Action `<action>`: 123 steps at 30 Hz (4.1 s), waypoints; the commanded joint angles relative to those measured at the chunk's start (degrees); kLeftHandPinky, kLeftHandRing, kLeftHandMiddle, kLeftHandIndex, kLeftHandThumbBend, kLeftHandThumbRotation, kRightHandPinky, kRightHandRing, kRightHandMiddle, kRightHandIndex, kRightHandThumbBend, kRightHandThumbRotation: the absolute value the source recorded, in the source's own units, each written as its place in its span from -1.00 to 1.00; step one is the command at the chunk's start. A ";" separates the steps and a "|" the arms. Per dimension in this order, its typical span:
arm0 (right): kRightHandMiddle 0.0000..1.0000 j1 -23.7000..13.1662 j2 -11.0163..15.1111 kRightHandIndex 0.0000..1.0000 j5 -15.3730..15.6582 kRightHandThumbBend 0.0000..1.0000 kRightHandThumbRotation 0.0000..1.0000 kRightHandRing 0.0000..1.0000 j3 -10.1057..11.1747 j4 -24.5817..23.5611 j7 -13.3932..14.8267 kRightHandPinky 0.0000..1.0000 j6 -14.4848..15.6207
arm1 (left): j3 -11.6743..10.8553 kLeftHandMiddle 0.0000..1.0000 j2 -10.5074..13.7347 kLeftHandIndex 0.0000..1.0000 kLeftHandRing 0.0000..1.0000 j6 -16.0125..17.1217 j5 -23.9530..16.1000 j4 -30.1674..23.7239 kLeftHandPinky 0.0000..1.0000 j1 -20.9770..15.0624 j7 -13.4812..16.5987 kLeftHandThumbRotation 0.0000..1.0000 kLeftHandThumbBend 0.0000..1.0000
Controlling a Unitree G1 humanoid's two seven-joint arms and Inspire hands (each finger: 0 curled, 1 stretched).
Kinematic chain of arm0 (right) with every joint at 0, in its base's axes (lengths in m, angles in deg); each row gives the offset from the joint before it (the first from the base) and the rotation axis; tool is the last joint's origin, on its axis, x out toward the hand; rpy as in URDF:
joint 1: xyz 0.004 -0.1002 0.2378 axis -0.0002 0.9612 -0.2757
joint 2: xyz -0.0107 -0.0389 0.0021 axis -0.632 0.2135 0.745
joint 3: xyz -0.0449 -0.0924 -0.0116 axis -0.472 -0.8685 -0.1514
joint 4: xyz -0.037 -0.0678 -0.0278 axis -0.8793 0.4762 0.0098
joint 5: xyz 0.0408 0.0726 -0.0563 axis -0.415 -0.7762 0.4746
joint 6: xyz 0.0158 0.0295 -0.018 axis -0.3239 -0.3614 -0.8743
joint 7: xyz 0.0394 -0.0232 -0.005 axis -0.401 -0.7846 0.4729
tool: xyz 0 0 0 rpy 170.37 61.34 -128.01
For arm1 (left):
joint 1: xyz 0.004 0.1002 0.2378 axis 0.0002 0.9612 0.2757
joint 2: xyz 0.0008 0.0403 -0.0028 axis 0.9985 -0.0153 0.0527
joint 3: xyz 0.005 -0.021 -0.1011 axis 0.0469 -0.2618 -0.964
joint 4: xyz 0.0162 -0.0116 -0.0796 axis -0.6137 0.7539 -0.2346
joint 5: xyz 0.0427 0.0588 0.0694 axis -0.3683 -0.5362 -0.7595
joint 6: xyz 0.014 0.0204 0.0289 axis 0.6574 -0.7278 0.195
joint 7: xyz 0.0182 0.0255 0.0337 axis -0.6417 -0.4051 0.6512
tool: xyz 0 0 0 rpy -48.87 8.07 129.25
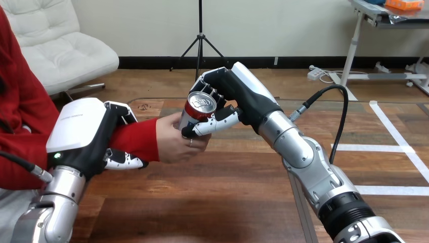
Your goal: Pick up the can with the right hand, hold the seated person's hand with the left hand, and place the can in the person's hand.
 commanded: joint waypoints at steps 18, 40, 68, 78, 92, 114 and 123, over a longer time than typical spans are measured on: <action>-0.18 -2.80 -0.43 -0.17 -0.86 0.60 -1.00 -0.27 -0.80 -2.47 -0.03 -0.35 -2.25 | -5.97 -0.19 -0.02 -0.18 -0.26 -0.25 2.83 -7.69 -0.35 -8.67 2.43 -1.00 0.67; -0.15 -2.68 -0.39 -0.11 -0.92 0.63 -1.00 -0.23 -0.72 -2.63 -0.91 -0.33 0.40 | -5.68 -0.17 0.42 -0.15 -0.23 -0.74 2.71 -9.55 -0.34 -6.73 0.76 -1.00 0.65; 0.10 -0.32 0.89 0.11 -1.32 0.80 0.46 0.06 -1.07 -7.13 -3.19 -0.05 4.93 | -4.84 0.39 2.08 0.38 0.34 1.47 4.69 -11.31 0.15 -4.15 -7.45 0.31 0.99; 0.12 0.54 1.20 0.18 -2.34 0.91 0.95 0.02 -0.83 -7.16 -3.64 -0.10 3.40 | -4.65 0.44 2.11 0.42 0.42 1.90 5.87 -12.86 0.30 -2.68 -10.57 0.54 1.00; 0.38 2.11 1.92 0.47 -5.11 1.00 1.00 0.28 -0.23 -8.56 -7.33 0.07 3.65 | -4.17 0.57 1.03 0.54 0.57 1.06 7.46 -15.83 0.47 0.16 -14.91 0.62 1.00; 0.75 9.11 3.00 0.75 -9.44 1.00 1.00 0.71 1.11 -16.98 -9.87 0.45 4.98 | -3.62 0.73 -3.02 0.74 0.76 1.93 11.45 -17.27 0.77 6.43 -16.19 0.73 1.00; 0.82 13.91 3.43 0.82 -11.52 1.00 1.00 0.83 2.07 -21.89 -9.28 0.61 4.32 | -3.72 0.75 -6.61 0.75 0.76 4.03 14.46 -16.25 0.72 9.11 -14.10 0.88 1.00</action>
